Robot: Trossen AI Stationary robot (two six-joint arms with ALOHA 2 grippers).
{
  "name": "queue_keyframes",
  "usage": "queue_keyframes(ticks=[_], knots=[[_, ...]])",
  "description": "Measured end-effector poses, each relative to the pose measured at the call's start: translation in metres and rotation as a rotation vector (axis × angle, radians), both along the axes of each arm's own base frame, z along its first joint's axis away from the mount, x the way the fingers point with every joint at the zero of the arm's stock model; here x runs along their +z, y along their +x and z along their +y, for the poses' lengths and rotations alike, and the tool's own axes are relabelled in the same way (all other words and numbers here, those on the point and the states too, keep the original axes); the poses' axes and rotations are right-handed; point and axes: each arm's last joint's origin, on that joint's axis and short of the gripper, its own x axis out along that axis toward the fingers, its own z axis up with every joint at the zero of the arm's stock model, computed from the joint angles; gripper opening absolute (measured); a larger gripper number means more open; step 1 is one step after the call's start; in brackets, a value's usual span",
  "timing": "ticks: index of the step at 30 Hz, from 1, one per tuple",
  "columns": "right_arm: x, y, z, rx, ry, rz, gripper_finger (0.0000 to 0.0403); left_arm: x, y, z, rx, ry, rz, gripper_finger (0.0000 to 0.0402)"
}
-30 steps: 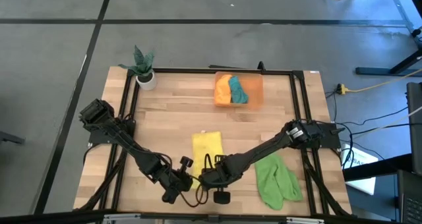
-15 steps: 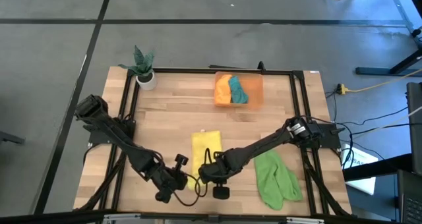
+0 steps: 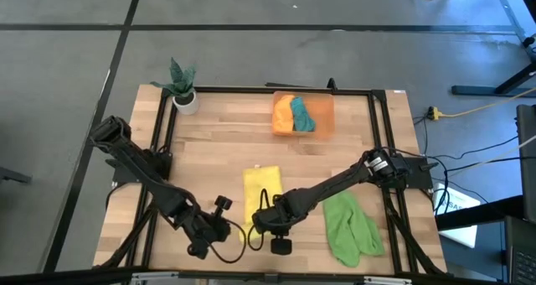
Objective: Roll microfiber towels into tight, uniform cylinder then place into a basket
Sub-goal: Roll the yellow microfiber towel
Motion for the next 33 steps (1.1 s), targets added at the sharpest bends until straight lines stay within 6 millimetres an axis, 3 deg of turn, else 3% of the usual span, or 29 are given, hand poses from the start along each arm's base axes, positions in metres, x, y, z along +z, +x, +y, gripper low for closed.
queue_keyframes(ticks=[5,9,22,33], knots=[[-0.018,0.000,-0.005,0.032,0.165,0.064,0.0011,0.016,-0.012,0.003,-0.008,-0.016,-0.025,0.0000],[-0.038,0.001,-0.021,0.021,0.265,0.104,0.0012,0.028,-0.021,0.006,-0.009,-0.023,-0.063,0.0000],[-0.040,0.009,-0.066,-0.064,0.221,0.147,0.0018,0.034,-0.030,0.013,0.001,0.017,-0.047,0.0000],[-0.040,0.011,-0.070,-0.003,0.210,0.112,0.0024,0.034,-0.030,0.014,0.000,0.019,-0.047,0.0000]])
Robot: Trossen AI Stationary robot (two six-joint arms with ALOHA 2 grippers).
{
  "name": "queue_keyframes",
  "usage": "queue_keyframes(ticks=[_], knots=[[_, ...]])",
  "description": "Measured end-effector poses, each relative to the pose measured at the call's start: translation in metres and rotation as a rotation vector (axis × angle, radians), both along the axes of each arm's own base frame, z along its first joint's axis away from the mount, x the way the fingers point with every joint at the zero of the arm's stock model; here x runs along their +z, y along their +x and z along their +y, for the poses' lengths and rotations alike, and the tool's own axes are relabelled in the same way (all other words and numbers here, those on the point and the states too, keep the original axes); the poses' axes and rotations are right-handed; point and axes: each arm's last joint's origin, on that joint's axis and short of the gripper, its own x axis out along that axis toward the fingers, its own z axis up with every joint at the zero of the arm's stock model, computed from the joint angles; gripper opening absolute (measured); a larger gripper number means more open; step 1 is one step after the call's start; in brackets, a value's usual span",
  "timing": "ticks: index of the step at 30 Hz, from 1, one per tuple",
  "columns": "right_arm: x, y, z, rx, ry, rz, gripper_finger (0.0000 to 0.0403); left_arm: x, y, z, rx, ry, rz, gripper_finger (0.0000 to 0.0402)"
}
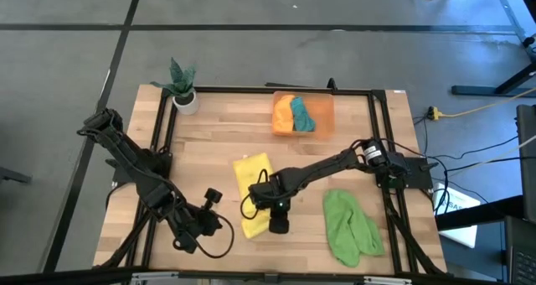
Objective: Roll microfiber towels into tight, uniform cylinder then place into a basket
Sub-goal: Roll the yellow microfiber towel
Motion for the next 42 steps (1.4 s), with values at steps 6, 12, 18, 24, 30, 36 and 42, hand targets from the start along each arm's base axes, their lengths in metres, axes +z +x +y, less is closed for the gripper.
queue_keyframes(ticks=[6,12,18,24,30,36,42], knots=[[0.000,0.001,0.000,-0.001,0.003,-0.010,0.0024,0.000,0.000,0.000,0.000,-0.001,-0.001,0.0000],[0.001,0.002,0.001,-0.002,0.006,-0.022,0.0024,0.000,0.000,0.000,0.000,-0.002,-0.003,0.0000],[0.001,0.004,0.001,0.001,0.011,-0.045,0.0023,-0.001,0.001,0.000,0.002,0.006,-0.006,0.0000],[0.002,0.006,0.001,0.000,0.016,-0.062,0.0023,-0.001,0.003,0.004,0.102,0.079,-0.067,0.0000],[0.002,0.008,0.002,-0.001,0.023,-0.086,0.0023,0.000,0.003,0.004,0.105,0.078,-0.074,0.0000],[0.003,0.009,0.002,0.001,0.026,-0.102,0.0023,0.000,0.003,0.004,0.105,0.078,-0.074,0.0000],[0.004,0.010,0.003,0.002,0.029,-0.115,0.0023,0.000,0.003,0.004,0.105,0.078,-0.073,0.0000]])
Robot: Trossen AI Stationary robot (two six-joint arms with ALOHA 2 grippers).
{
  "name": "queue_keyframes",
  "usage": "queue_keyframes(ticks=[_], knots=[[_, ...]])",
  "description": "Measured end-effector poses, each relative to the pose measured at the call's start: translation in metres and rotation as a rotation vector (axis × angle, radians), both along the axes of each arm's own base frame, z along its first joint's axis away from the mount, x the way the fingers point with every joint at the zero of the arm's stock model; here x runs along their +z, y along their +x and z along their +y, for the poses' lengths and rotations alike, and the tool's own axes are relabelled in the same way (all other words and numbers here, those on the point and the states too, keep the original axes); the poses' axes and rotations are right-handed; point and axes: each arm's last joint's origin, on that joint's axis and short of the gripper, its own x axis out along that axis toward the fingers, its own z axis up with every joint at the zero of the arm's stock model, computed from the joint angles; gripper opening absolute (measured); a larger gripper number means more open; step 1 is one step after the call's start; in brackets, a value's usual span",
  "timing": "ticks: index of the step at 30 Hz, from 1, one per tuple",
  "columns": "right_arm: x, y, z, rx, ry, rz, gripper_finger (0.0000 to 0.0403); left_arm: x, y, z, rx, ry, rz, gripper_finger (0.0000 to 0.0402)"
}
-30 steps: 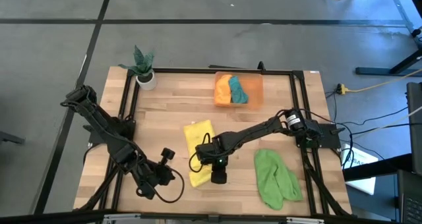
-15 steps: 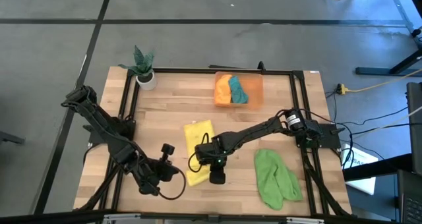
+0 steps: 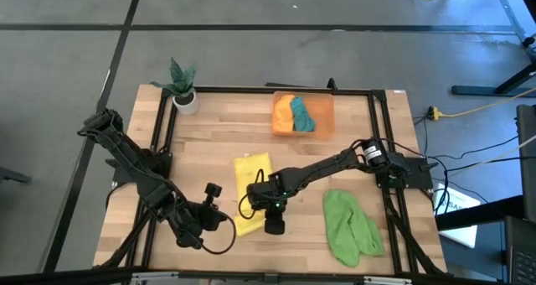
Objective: Roll microfiber towels into tight, uniform cylinder then place into a basket
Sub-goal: Roll the yellow microfiber towel
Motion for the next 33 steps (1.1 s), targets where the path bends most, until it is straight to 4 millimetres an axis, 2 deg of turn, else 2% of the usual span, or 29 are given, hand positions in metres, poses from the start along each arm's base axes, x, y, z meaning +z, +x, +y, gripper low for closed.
queue_keyframes(ticks=[33], knots=[[0.0008,0.0018,0.0006,0.001,0.005,-0.021,0.0023,0.0000,0.0000,0.0000,0.000,-0.001,0.000,0.0000]])
